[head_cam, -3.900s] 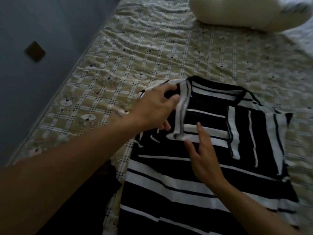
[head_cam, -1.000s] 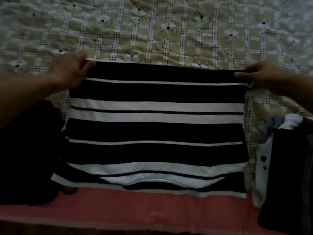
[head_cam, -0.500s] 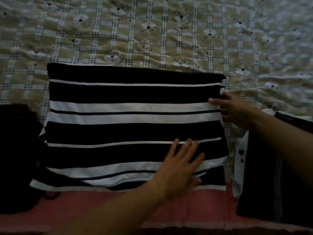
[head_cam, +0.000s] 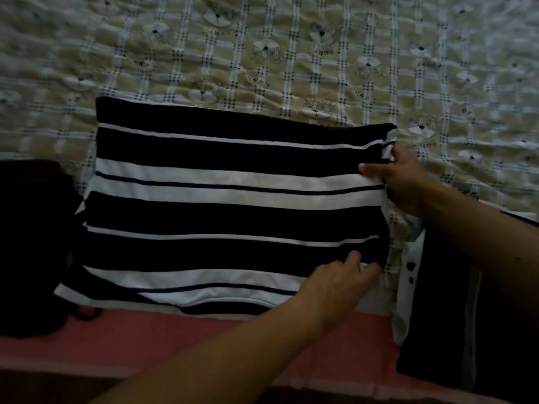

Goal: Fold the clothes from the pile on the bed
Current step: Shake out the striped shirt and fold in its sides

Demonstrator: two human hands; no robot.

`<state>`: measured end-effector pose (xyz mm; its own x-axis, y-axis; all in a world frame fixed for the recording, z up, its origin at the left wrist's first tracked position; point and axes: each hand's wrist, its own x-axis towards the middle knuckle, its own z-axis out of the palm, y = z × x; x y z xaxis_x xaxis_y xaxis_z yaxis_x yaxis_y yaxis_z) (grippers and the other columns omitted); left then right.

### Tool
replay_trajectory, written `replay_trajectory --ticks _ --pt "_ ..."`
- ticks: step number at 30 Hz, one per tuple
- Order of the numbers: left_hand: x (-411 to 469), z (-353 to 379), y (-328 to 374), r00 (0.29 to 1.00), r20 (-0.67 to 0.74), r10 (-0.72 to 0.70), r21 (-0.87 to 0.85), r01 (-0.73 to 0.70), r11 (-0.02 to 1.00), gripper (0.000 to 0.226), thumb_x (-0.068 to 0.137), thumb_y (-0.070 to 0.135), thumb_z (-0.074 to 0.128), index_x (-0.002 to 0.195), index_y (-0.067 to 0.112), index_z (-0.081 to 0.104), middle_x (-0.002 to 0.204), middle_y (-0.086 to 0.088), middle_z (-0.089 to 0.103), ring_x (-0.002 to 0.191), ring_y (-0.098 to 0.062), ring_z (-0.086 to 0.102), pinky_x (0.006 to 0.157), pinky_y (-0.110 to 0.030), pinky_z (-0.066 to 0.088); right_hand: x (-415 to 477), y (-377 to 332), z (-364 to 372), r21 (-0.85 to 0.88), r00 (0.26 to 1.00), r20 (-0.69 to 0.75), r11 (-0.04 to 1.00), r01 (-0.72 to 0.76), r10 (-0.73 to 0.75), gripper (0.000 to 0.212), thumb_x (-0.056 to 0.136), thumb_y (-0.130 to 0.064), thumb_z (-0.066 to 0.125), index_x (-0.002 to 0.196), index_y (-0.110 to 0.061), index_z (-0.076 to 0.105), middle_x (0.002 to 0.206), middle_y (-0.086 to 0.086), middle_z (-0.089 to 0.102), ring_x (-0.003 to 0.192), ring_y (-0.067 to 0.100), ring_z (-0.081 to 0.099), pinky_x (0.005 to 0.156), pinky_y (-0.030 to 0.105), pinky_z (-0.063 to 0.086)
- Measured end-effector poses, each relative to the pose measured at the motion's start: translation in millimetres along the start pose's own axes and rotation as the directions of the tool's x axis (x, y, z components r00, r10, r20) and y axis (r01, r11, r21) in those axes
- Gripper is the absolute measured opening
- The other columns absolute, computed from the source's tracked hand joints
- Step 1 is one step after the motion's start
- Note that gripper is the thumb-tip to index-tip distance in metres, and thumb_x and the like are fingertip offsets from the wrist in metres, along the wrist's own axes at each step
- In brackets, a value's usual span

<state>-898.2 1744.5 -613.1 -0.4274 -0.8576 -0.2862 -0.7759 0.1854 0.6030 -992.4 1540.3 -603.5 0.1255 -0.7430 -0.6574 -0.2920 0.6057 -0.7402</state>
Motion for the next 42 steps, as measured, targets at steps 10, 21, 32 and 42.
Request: replay_trajectory --ticks 10,21,32,42 --pt "-168 -129 -45 0.743 -0.413 -0.527 -0.647 0.169 0.744 0.049 0.077 -0.003 0.058 0.103 0.038 0.051 0.098 0.021 0.057 0.091 0.000 0.060 0.072 -0.015 0.049 -56 -124 145 -0.157 0.974 0.179 0.973 0.168 -0.139 0.053 0.083 0.003 0.068 0.130 -0.012 0.048 0.120 0.014 0.060 0.101 0.031 0.065 0.080 0.043 0.059" --pt "-286 -101 -176 0.506 -0.328 -0.798 -0.336 0.727 0.599 0.033 0.088 0.025 0.055 0.119 0.021 0.048 0.122 0.003 0.046 0.110 -0.013 0.044 0.082 -0.030 0.044 -61 -73 318 -0.718 0.845 0.505 0.457 0.525 -0.178 0.079 0.093 -0.044 0.058 0.154 -0.022 0.013 0.157 0.009 0.020 0.140 0.032 0.029 0.110 0.042 0.035" --pt "-209 -75 -222 0.693 -0.339 -0.637 -0.022 0.671 0.741 0.069 0.085 0.042 0.047 0.148 0.015 0.035 0.156 -0.015 0.028 0.143 -0.033 0.025 0.116 -0.050 0.025 -93 76 238 -0.732 0.900 0.176 0.558 0.391 -0.400 0.076 0.091 -0.039 0.061 0.154 -0.030 0.020 0.159 0.004 0.009 0.146 0.024 0.016 0.115 0.039 0.028" --pt "-273 -62 -185 0.271 -0.323 -0.907 -0.755 0.504 0.420 0.077 0.083 0.022 0.075 0.146 0.015 0.031 0.141 -0.003 0.036 0.128 -0.016 0.041 0.105 -0.031 0.038 -177 122 246 -0.331 0.956 0.202 0.904 0.269 -0.211 0.072 0.086 -0.023 0.072 0.144 -0.041 0.034 0.141 -0.033 0.036 0.124 -0.016 0.040 0.102 0.029 0.045"
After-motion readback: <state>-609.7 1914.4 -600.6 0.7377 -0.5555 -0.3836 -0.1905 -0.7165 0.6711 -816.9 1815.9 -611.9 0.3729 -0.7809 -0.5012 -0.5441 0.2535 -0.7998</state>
